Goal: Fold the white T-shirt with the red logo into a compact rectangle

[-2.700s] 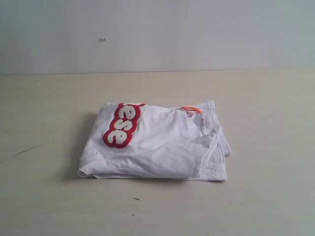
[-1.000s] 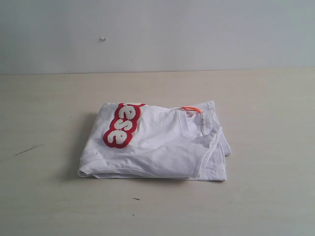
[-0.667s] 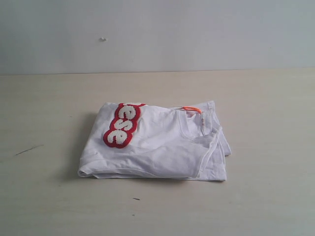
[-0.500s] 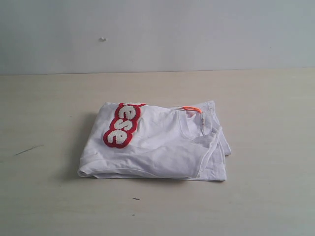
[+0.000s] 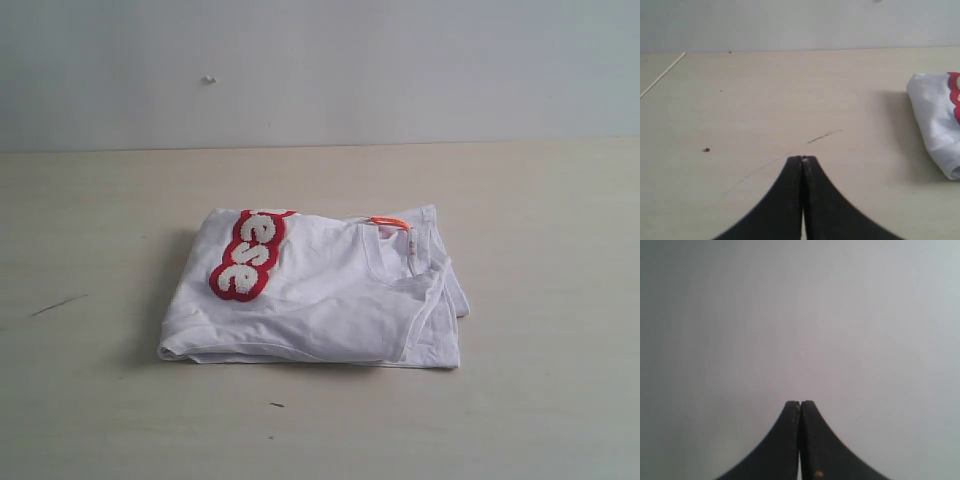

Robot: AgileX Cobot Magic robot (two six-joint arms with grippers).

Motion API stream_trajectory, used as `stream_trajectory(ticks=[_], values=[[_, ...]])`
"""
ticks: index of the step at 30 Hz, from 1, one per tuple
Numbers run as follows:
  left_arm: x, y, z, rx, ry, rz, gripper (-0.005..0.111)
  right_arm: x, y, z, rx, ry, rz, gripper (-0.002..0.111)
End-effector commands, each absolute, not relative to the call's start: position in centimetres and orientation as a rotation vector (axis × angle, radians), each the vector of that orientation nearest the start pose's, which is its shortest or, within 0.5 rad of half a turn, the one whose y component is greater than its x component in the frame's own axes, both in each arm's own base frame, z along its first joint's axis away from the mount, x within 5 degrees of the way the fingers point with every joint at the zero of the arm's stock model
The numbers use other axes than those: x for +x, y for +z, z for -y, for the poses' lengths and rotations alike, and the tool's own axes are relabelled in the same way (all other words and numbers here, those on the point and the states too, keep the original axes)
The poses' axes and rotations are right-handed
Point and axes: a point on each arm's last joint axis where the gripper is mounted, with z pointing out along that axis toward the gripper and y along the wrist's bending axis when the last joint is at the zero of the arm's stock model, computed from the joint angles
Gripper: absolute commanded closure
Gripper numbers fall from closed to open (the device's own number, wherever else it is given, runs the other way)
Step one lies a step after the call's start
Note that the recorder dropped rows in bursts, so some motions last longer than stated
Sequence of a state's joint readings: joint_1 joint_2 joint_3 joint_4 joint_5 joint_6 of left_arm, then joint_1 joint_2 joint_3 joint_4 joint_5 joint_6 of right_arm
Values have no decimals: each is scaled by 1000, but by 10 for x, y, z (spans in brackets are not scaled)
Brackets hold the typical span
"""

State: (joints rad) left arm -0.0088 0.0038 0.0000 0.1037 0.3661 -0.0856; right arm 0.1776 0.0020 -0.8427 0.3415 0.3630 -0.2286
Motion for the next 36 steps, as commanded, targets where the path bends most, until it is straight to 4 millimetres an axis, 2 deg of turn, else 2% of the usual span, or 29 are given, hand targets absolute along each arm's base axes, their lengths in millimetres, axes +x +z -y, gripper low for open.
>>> stream_trajectory(ticks=[1,12,14,20,22,27,33,34,35,36], values=[[53,181,-2,-9,19,-1838,107,-73,423,2,-156,299,-997,108],[53,181,-2,-7,20,-1838,107,-73,423,2,-156,299,-997,108],[53,181,-2,-7,20,-1838,107,-68,419,2,-176,205,-1009,108],[53,181,-2,-7,20,-1838,107,-58,417,-7,-43,-15,-947,108],[53,181,-2,-7,20,-1838,107,-50,410,-9,-18,-113,-966,108],[53,181,-2,-7,20,-1838,107,-20,380,-2,24,-148,-1057,108],[53,181,-2,-7,21,-1840,107,21,320,2,25,-152,-1172,108],[53,181,-2,-7,21,-1840,107,33,294,4,13,-167,-1241,108],[53,181,-2,-7,21,-1840,107,38,281,4,9,-170,-1272,108],[53,181,-2,-7,21,-1840,107,46,259,5,19,-156,-1338,108]])
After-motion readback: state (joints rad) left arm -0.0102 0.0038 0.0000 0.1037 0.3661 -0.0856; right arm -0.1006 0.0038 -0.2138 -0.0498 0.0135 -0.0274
